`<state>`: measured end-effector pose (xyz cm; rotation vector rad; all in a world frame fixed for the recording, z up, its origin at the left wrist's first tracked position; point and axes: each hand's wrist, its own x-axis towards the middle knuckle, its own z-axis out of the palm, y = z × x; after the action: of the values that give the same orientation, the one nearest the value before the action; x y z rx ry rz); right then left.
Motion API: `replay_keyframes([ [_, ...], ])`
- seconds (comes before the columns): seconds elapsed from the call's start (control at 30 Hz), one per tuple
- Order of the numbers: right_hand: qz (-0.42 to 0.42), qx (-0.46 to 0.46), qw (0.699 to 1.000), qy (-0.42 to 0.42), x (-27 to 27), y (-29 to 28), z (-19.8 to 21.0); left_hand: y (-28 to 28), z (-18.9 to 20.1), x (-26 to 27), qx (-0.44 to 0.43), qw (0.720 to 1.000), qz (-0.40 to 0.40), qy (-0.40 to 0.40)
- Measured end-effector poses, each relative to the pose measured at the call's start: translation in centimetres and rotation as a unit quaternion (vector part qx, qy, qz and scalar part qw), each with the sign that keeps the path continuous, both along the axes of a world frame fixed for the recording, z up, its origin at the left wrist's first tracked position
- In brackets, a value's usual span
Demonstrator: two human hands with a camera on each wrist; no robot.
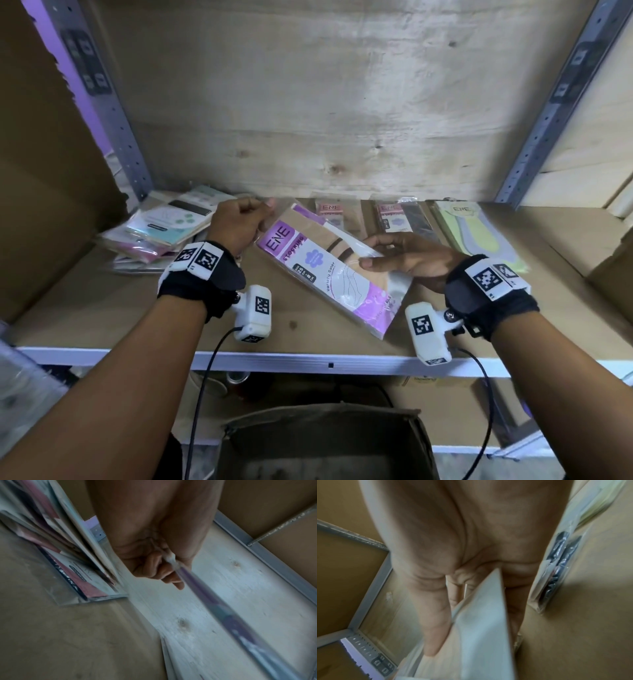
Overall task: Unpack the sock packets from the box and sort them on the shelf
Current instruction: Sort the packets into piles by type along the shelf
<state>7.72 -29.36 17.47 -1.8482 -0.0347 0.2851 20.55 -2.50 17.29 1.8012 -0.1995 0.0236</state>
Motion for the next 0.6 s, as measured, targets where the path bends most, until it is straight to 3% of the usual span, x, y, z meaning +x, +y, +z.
replay_keyframes([
  [0.33, -0.010, -0.008, 1.000, 0.013, 0.3, -1.2, -0.4, -0.5, 0.2, -0.6, 0.131, 0.989, -0.013, -0.062],
  [0.6, 0.003, -0.021, 1.000, 0.005, 0.3, -1.7, -0.4, -0.4, 0.5, -0.7, 0.099, 0.992, -0.038, -0.065],
])
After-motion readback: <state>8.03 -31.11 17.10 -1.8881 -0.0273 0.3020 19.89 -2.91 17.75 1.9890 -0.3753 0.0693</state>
